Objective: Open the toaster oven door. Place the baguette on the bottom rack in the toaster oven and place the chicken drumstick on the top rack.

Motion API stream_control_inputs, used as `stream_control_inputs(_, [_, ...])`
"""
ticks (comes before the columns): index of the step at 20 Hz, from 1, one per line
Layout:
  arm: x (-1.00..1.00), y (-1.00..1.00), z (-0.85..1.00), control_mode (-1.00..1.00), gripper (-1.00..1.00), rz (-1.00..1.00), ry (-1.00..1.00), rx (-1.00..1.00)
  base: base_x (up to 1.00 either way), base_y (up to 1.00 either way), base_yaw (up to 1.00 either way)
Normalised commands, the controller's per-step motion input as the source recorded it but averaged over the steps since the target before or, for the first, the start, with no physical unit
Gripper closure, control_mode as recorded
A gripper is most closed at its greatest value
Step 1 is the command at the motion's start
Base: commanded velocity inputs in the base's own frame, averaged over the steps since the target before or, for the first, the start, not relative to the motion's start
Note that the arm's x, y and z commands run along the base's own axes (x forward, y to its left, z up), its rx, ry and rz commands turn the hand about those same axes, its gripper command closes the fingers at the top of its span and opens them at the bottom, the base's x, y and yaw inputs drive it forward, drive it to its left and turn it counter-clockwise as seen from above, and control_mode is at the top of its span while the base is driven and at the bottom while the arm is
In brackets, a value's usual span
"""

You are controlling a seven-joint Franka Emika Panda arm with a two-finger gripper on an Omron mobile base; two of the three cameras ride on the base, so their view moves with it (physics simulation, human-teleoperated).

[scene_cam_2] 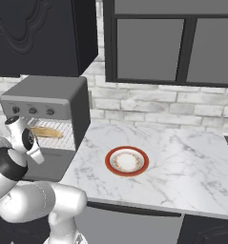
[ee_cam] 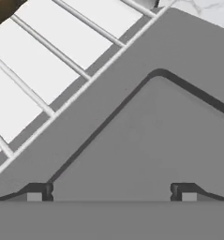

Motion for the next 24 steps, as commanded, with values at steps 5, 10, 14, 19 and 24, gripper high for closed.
stream_control_inputs(5, [0.15, -0.01, -0.07, -1.00, -1.00, -0.27, 0.00, 0.04, 0.00, 0.00, 0.00])
stream_control_inputs(10, [-0.05, 0.00, -0.07, -1.00, -1.00, -0.21, -0.02, 0.03, 0.00, 0.00, 0.00])
stream_control_inputs(14, [-0.05, 0.00, -0.09, -1.00, -1.00, -0.16, -0.02, 0.00, 0.00, 0.00, 0.00])
stream_control_inputs(19, [-0.09, 0.00, -0.05, -1.00, -1.00, -0.08, -0.05, 0.00, 0.00, 0.00, 0.00])
stream_control_inputs(24, [-0.33, 0.00, 0.08, -1.00, -1.00, 0.03, -0.12, -0.01, 0.00, 0.00, 0.00])
